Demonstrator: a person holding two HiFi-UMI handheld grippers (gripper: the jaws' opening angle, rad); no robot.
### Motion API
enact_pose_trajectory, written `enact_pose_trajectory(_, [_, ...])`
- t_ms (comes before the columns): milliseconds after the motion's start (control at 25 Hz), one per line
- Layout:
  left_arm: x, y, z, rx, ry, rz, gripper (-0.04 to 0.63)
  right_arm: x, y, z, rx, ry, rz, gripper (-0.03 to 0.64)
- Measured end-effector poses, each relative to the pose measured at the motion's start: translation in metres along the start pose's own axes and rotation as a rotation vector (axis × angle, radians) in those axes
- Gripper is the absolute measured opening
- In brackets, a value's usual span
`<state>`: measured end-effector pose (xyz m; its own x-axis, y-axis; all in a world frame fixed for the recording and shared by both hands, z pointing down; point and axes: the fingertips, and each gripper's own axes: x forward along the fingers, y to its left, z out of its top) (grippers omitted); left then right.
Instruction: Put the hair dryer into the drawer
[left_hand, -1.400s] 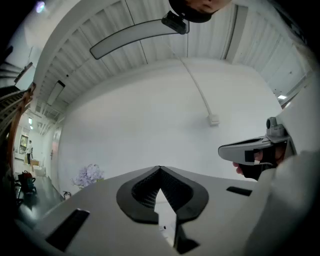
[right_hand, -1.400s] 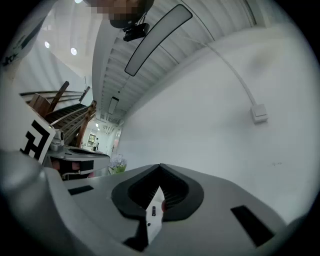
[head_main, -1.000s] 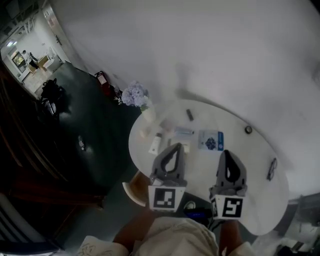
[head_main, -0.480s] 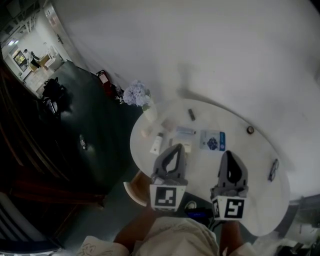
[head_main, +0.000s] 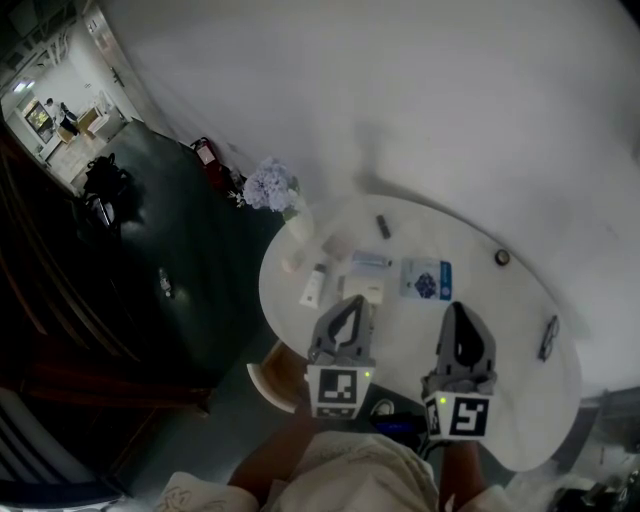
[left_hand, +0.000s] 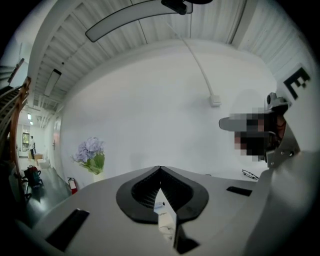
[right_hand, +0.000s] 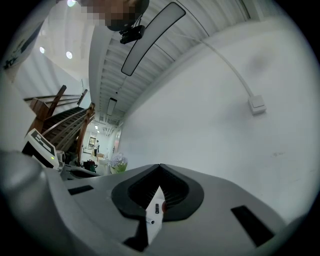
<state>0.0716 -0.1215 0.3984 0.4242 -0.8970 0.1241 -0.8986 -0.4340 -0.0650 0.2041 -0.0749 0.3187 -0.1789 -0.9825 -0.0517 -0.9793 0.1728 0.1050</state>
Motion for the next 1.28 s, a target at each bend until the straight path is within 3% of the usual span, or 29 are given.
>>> enact_pose_trajectory(440, [0.021, -0.002, -0.072, -0.02, 0.191, -0.003, 0.019, 0.003, -0.002, -0.009, 0.002, 0.012, 0.002, 0.003])
enact_pose_trajectory(880, [0.035, -0.011, -0.146, -0.106, 0.434, -0.038, 0.244, 0.003, -0.009, -0.015, 0.011, 0.034, 0.0, 0.003])
enact_pose_trajectory(1280, [0.049, -0.02, -0.21, -0.214, 0.683, -0.083, 0.35, 0.004, -0.01, -0.02, -0.01, 0.04, 0.018, 0.003])
